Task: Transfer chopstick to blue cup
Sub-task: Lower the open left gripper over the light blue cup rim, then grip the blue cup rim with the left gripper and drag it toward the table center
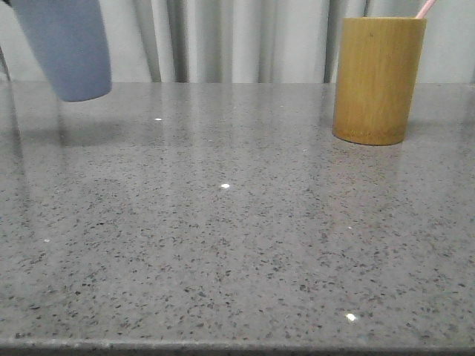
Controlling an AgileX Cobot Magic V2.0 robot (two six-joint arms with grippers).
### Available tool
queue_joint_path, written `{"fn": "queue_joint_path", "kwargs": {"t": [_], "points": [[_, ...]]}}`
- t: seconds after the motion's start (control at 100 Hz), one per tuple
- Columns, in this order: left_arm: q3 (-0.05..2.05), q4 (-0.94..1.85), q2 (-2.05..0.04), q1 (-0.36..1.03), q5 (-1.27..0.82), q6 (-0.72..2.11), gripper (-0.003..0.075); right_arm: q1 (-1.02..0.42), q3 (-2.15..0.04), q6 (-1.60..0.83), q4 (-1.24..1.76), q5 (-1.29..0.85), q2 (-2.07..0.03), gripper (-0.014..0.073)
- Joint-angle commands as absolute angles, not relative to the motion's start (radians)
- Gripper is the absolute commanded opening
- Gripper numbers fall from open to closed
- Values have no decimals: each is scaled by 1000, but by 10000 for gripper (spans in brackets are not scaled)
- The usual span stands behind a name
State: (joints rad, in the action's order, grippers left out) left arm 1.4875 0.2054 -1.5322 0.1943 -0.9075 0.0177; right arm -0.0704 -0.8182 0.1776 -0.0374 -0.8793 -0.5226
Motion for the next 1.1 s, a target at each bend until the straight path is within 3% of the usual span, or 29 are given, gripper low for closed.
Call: {"fn": "queue_joint_path", "kwargs": {"t": [0.0, 0.35, 1.09], "points": [[1543, 234, -1500, 262, -858, 14, -19, -66, -849, 167, -42, -798, -534, 510], [1578, 190, -1594, 433, -783, 12, -19, -66, -849, 167, -42, -794, -534, 510], [1655, 183, -1726, 496, -783, 10, -19, -66, -849, 167, -42, -795, -534, 510]]}}
